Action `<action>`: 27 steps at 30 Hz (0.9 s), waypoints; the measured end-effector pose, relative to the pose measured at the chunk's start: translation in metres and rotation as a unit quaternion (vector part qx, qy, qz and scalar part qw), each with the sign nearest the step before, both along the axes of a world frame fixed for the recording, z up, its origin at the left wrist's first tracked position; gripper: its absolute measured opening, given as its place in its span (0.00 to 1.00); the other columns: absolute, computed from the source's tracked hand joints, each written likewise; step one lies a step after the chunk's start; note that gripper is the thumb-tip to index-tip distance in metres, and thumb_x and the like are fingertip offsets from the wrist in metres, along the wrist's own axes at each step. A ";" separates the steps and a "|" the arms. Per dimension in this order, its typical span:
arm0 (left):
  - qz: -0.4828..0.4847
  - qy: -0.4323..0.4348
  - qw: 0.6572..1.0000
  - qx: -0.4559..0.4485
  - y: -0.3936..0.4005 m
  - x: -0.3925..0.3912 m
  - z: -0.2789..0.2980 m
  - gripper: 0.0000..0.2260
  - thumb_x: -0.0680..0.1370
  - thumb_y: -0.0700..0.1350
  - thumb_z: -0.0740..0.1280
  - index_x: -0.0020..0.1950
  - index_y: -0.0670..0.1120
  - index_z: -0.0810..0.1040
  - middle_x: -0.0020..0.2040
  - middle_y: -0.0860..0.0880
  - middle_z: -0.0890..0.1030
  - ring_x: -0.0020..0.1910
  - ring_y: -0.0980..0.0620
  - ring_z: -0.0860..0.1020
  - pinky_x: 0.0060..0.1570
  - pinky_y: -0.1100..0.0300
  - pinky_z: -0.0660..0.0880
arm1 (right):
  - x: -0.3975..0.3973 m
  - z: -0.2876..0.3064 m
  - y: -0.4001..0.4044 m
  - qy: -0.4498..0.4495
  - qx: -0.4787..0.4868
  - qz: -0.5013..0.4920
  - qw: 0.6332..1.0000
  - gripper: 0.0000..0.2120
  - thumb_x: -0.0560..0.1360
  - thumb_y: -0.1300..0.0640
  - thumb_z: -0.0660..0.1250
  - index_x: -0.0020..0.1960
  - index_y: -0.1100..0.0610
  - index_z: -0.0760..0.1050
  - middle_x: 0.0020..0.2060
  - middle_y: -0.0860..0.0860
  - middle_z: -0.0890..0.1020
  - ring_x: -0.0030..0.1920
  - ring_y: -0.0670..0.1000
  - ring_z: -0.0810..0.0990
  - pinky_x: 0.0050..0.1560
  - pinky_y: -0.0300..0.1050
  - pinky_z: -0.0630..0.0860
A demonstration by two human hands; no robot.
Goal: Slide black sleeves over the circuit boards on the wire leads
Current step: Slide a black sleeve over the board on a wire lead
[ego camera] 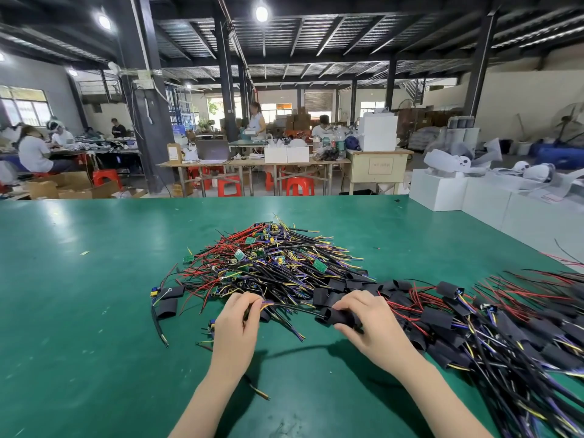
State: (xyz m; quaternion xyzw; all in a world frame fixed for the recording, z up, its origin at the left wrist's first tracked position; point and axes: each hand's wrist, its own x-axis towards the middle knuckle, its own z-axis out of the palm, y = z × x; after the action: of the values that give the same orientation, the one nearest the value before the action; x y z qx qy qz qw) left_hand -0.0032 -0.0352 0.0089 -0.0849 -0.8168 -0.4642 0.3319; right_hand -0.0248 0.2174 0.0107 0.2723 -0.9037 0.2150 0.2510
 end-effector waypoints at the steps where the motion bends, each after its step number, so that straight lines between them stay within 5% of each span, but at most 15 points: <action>1: -0.010 -0.002 1.000 0.006 -0.001 0.000 0.001 0.08 0.80 0.37 0.64 0.46 0.45 0.81 0.40 0.51 0.75 0.34 0.57 0.75 0.38 0.68 0.69 | 0.000 0.000 -0.001 0.013 0.015 -0.005 1.000 0.13 0.71 0.53 0.73 0.53 0.53 0.78 0.49 0.45 0.79 0.52 0.50 0.76 0.50 0.45 0.68; 4: -0.034 -0.020 0.998 0.048 -0.002 -0.001 0.002 0.09 0.80 0.36 0.63 0.45 0.47 0.81 0.37 0.50 0.74 0.30 0.57 0.74 0.34 0.68 0.70 | 0.001 0.000 -0.002 0.025 0.036 -0.024 0.999 0.14 0.70 0.53 0.74 0.55 0.54 0.78 0.50 0.47 0.79 0.51 0.53 0.77 0.50 0.46 0.69; 7: -0.043 -0.032 0.996 0.069 0.000 -0.002 0.003 0.11 0.80 0.36 0.63 0.44 0.49 0.80 0.35 0.47 0.75 0.29 0.56 0.73 0.34 0.57 0.73 | 0.001 -0.001 -0.002 0.013 0.050 -0.033 0.998 0.15 0.73 0.52 0.71 0.58 0.54 0.76 0.54 0.47 0.78 0.54 0.52 0.76 0.53 0.47 0.69; 18: -0.139 -0.071 0.985 -0.068 0.017 0.009 0.000 0.07 0.78 0.41 0.69 0.51 0.52 0.82 0.45 0.53 0.79 0.42 0.57 0.77 0.43 0.68 0.70 | 0.015 0.003 -0.029 0.014 0.062 0.024 0.998 0.15 0.75 0.51 0.67 0.60 0.52 0.75 0.55 0.45 0.76 0.56 0.49 0.75 0.57 0.43 0.65; 22: -0.227 -0.163 0.958 0.063 0.019 0.007 0.001 0.20 0.76 0.35 0.70 0.64 0.50 0.71 0.48 0.47 0.77 0.44 0.51 0.74 0.46 0.61 0.70 | 0.018 0.006 -0.036 0.033 0.058 0.020 0.998 0.14 0.74 0.52 0.67 0.59 0.54 0.75 0.54 0.48 0.78 0.55 0.51 0.76 0.54 0.47 0.71; 27: -0.257 -0.201 0.939 0.110 0.008 0.008 0.005 0.17 0.70 0.37 0.77 0.54 0.49 0.77 0.52 0.49 0.79 0.52 0.52 0.79 0.51 0.66 0.74 | 0.017 0.006 -0.029 0.014 0.034 0.009 0.999 0.15 0.76 0.51 0.65 0.61 0.54 0.74 0.56 0.48 0.75 0.59 0.51 0.74 0.56 0.46 0.70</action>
State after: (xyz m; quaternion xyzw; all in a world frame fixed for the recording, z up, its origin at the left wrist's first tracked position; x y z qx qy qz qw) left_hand 0.0044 -0.0272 0.0140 -0.1601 -0.7606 -0.6280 0.0377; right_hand -0.0076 0.1886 0.0167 0.2919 -0.9043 0.1829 0.2522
